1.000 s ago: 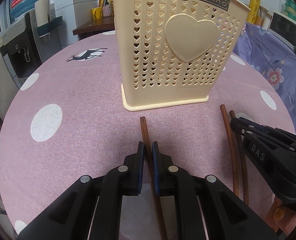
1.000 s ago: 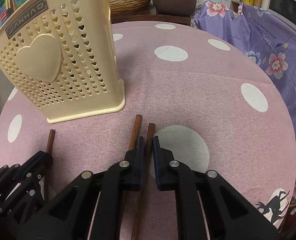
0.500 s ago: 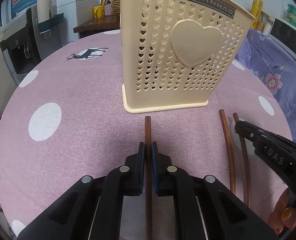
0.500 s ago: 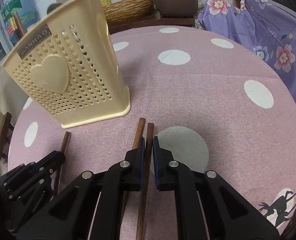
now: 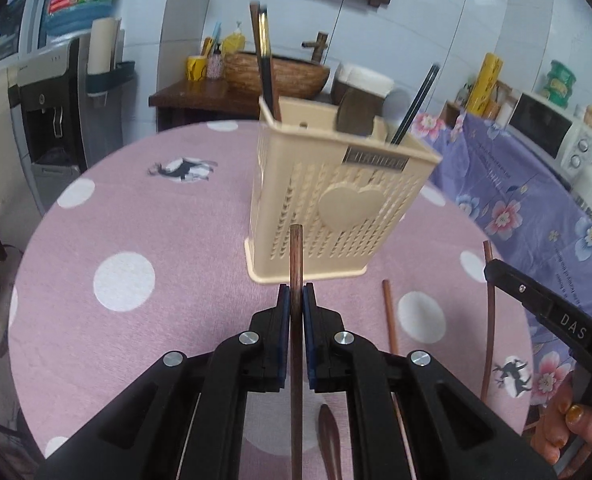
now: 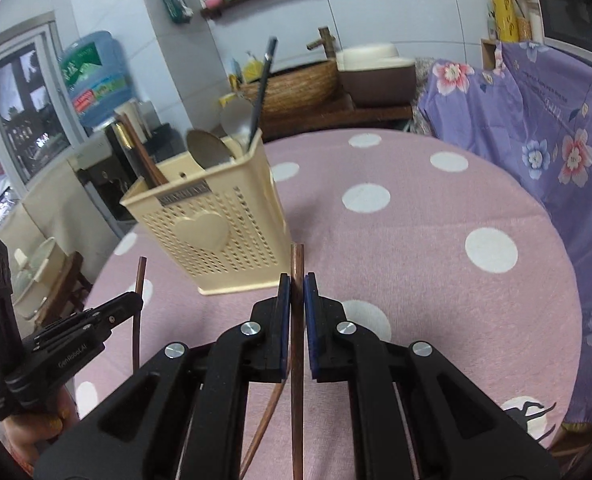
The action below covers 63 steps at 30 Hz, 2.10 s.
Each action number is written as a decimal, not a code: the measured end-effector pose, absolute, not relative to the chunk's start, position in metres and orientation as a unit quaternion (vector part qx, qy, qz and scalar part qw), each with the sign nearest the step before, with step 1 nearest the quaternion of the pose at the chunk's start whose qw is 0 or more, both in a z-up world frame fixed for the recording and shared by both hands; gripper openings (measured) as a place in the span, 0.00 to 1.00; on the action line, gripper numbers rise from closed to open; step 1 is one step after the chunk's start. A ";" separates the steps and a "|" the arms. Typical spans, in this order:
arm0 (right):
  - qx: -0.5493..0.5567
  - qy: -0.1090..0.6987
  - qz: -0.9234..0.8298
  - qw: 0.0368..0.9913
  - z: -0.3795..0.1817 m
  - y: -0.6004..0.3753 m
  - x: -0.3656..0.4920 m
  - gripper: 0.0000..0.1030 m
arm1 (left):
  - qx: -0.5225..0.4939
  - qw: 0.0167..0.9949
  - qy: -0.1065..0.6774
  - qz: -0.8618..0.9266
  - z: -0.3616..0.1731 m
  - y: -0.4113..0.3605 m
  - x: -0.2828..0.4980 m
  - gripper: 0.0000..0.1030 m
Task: Organize utensils
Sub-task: 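Lift the wooden chopstick with left tool while right tool carries its chopstick over the holder, then lower and release the chopstick into the holder while right tool drops its chopstick in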
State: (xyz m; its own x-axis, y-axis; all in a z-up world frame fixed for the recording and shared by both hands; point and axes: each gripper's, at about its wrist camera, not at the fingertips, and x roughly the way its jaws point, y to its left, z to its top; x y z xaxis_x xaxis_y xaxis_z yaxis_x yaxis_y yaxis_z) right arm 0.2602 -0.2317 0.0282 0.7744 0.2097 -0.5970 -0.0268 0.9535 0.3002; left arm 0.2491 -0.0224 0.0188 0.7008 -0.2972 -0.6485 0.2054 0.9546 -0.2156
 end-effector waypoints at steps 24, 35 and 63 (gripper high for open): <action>0.132 0.259 0.118 0.950 0.113 -0.253 0.223 0.08 | -0.053 0.954 0.269 -0.123 0.098 -0.001 0.223 0.07; 0.125 0.248 0.147 0.949 0.146 -0.248 0.235 0.08 | -0.053 0.956 0.254 -0.137 0.125 0.002 0.228 0.07; 0.090 0.237 0.079 0.964 0.149 -0.202 0.350 0.08 | -0.083 0.971 0.209 -0.080 0.120 -0.027 0.323 0.07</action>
State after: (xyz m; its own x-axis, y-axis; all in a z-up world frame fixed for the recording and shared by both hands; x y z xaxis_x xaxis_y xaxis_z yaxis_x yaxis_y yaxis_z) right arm 0.3495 -0.2025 0.1493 0.8751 0.1944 -0.4432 -0.1090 0.9714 0.2108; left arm 0.3232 -0.0275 0.1204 0.8994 -0.1907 -0.3934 0.1208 0.9732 -0.1956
